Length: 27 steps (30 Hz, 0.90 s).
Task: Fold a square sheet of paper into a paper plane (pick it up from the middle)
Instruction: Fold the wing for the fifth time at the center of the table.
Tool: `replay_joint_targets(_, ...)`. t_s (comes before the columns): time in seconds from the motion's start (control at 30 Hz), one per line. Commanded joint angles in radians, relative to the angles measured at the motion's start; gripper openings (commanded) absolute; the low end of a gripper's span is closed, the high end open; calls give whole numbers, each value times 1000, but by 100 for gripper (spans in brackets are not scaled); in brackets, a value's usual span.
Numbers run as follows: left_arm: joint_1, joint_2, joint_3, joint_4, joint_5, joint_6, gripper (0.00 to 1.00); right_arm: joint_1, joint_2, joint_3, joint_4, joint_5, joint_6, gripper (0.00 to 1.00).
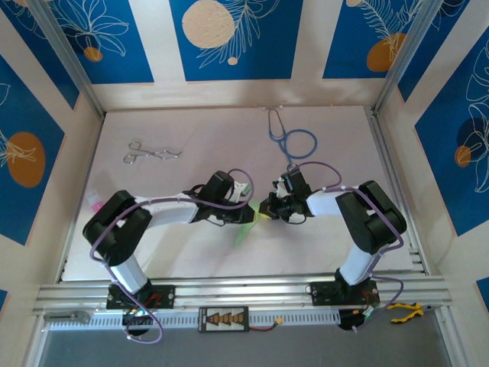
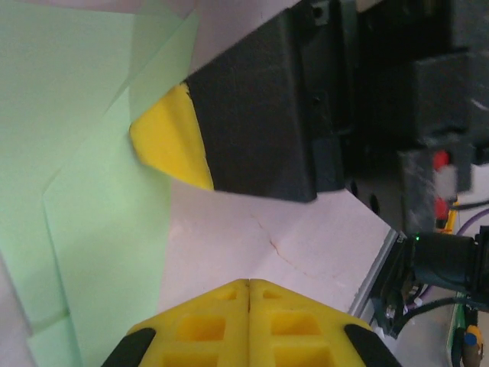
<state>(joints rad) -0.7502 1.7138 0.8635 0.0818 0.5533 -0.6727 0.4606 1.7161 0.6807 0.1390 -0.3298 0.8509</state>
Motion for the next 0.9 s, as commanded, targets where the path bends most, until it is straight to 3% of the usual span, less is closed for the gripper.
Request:
replay_joint_targets(0.0,-2,61,42,-2,24,-13,8,-2,45,2,-53,27,9,0)
replay_joint_targets(0.4,-8,128,7,-40,-26,3,10,-8,49,-2,-71,29,-8,0)
replay_joint_targets(0.87,-11,-55,-118,-182,-27,86,12,-21,52,8,-123,49,-36,0)
